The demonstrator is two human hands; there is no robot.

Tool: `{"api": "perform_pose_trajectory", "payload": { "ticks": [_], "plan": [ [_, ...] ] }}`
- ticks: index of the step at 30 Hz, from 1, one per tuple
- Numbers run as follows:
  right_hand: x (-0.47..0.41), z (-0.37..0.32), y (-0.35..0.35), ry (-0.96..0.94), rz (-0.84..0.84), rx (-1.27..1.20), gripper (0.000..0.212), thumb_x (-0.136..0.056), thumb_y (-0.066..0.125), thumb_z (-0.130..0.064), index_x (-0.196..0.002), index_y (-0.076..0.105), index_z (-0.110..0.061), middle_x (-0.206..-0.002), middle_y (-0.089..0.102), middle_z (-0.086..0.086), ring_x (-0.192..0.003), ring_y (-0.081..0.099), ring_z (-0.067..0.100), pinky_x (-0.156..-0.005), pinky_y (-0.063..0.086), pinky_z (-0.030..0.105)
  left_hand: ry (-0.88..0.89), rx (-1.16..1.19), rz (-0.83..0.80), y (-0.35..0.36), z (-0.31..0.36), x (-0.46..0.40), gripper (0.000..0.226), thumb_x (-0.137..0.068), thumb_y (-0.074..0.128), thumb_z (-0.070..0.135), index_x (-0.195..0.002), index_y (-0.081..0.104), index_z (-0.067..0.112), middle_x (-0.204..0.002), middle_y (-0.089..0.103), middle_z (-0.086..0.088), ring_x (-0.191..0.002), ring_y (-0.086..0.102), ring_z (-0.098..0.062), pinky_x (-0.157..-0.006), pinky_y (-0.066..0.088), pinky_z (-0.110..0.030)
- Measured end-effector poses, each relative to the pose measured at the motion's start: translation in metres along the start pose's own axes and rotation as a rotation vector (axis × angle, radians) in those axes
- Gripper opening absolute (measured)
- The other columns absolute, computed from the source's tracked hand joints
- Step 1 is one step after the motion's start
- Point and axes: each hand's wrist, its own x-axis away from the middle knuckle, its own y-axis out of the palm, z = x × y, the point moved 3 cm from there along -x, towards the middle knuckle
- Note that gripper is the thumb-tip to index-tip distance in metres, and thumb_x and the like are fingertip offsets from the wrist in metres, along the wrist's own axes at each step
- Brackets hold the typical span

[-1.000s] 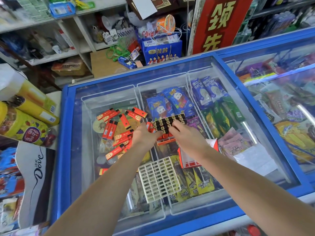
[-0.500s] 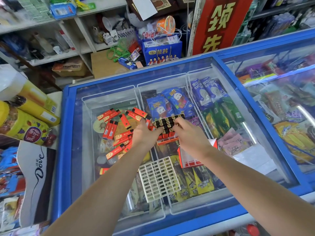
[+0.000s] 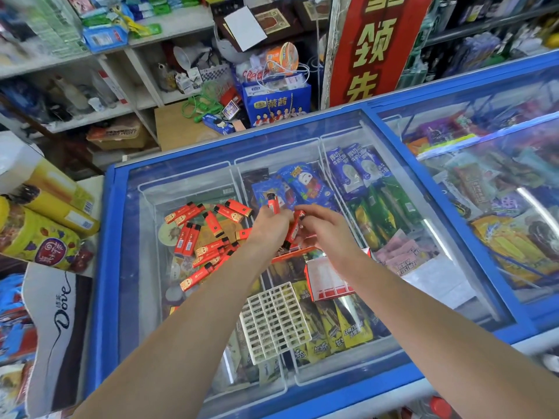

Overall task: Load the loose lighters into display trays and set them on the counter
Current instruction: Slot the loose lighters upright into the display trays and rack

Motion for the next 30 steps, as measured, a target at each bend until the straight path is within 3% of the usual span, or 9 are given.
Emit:
{"api": "perform_pose_trajectory", "payload": {
  "ticks": [3, 6, 11, 14, 17, 21, 24, 26, 30],
  "plan": [
    [0.000, 0.002, -0.010, -0.010, 0.029, 0.015, 0.021, -0.093, 0.059, -0.001, -0.109, 0.072, -0.007, -0.073, 0.073, 0.007, -0.061, 0.068, 0.017, -0.054, 0.054, 0.024, -0.023, 0.064, -0.048, 0.000, -0.003, 0.005, 0.060, -0.073, 0.065, 0.028, -0.123, 0.052, -0.002, -0.105, 0.072, -0.026, -0.089, 0.070, -0.035, -0.085, 0.055, -0.053],
    [-0.001, 0.004, -0.018, 0.000, 0.079, -0.024, 0.023, -0.091, 0.060, 0.002, -0.106, 0.072, -0.009, -0.077, 0.075, 0.011, -0.065, 0.071, 0.018, -0.055, 0.054, 0.024, -0.014, 0.056, -0.046, -0.001, -0.005, 0.008, 0.044, -0.068, 0.067, 0.026, -0.106, 0.053, 0.009, -0.097, 0.074, -0.022, -0.097, 0.072, -0.038, -0.094, 0.055, -0.061],
    [-0.005, 0.008, -0.028, 0.007, 0.100, -0.142, 0.023, -0.090, 0.058, 0.009, -0.108, 0.071, 0.001, -0.092, 0.075, 0.022, -0.077, 0.074, 0.029, -0.066, 0.060, 0.030, 0.055, -0.083, -0.099, -0.002, -0.010, 0.006, 0.033, -0.081, 0.076, 0.020, -0.100, 0.064, -0.005, -0.093, 0.074, -0.024, -0.091, 0.074, -0.036, -0.088, 0.059, -0.057],
    [-0.006, 0.009, -0.030, -0.002, 0.102, -0.140, 0.023, -0.090, 0.059, 0.009, -0.109, 0.070, 0.003, -0.095, 0.075, 0.022, -0.082, 0.074, 0.030, -0.074, 0.061, 0.033, 0.108, -0.133, -0.127, -0.003, -0.012, 0.003, 0.026, -0.082, 0.079, 0.018, -0.089, 0.063, -0.001, -0.083, 0.075, -0.016, -0.081, 0.076, -0.027, -0.080, 0.063, -0.050],
    [-0.006, 0.007, -0.032, 0.009, 0.089, -0.177, 0.024, -0.091, 0.057, 0.009, -0.112, 0.067, 0.005, -0.096, 0.075, 0.023, -0.085, 0.074, 0.032, -0.077, 0.062, 0.036, 0.153, -0.168, -0.114, -0.003, -0.011, 0.002, 0.027, -0.082, 0.081, 0.020, -0.086, 0.063, 0.001, -0.085, 0.076, -0.016, -0.081, 0.077, -0.028, -0.076, 0.065, -0.046],
    [-0.003, 0.003, -0.030, 0.065, 0.026, -0.218, 0.024, -0.092, 0.057, 0.010, -0.115, 0.064, 0.008, -0.099, 0.074, 0.026, -0.085, 0.074, 0.034, -0.072, 0.063, 0.034, 0.156, -0.098, -0.104, -0.002, -0.008, 0.003, 0.037, -0.085, 0.082, 0.018, -0.101, 0.061, -0.007, -0.092, 0.074, -0.022, -0.076, 0.077, -0.021, -0.063, 0.061, -0.028],
    [-0.003, 0.001, -0.032, 0.080, 0.047, -0.219, 0.028, -0.092, 0.057, 0.011, -0.119, 0.061, 0.007, -0.101, 0.073, 0.027, -0.089, 0.073, 0.036, -0.077, 0.061, 0.037, 0.180, -0.107, -0.105, 0.000, -0.004, 0.005, 0.036, -0.084, 0.079, 0.023, -0.097, 0.060, -0.005, -0.094, 0.074, -0.024, -0.082, 0.077, -0.030, -0.075, 0.064, -0.043],
    [-0.004, 0.000, -0.036, 0.094, 0.089, -0.260, 0.028, -0.092, 0.057, 0.010, -0.120, 0.060, 0.006, -0.102, 0.072, 0.027, -0.091, 0.073, 0.035, -0.084, 0.061, 0.039, 0.146, -0.049, -0.120, 0.000, -0.003, 0.006, 0.037, -0.088, 0.073, 0.020, -0.106, 0.060, -0.009, -0.098, 0.074, -0.025, -0.088, 0.076, -0.035, -0.085, 0.062, -0.050],
    [-0.003, -0.002, -0.040, 0.086, 0.119, -0.272, 0.027, -0.092, 0.057, 0.011, -0.118, 0.060, 0.004, -0.103, 0.071, 0.030, -0.090, 0.072, 0.034, -0.089, 0.060, 0.040, 0.111, 0.031, -0.152, -0.003, -0.002, 0.006, 0.032, -0.093, 0.071, 0.009, -0.112, 0.058, -0.012, -0.105, 0.072, -0.030, -0.086, 0.077, -0.030, -0.079, 0.064, -0.041]
  ]
}}
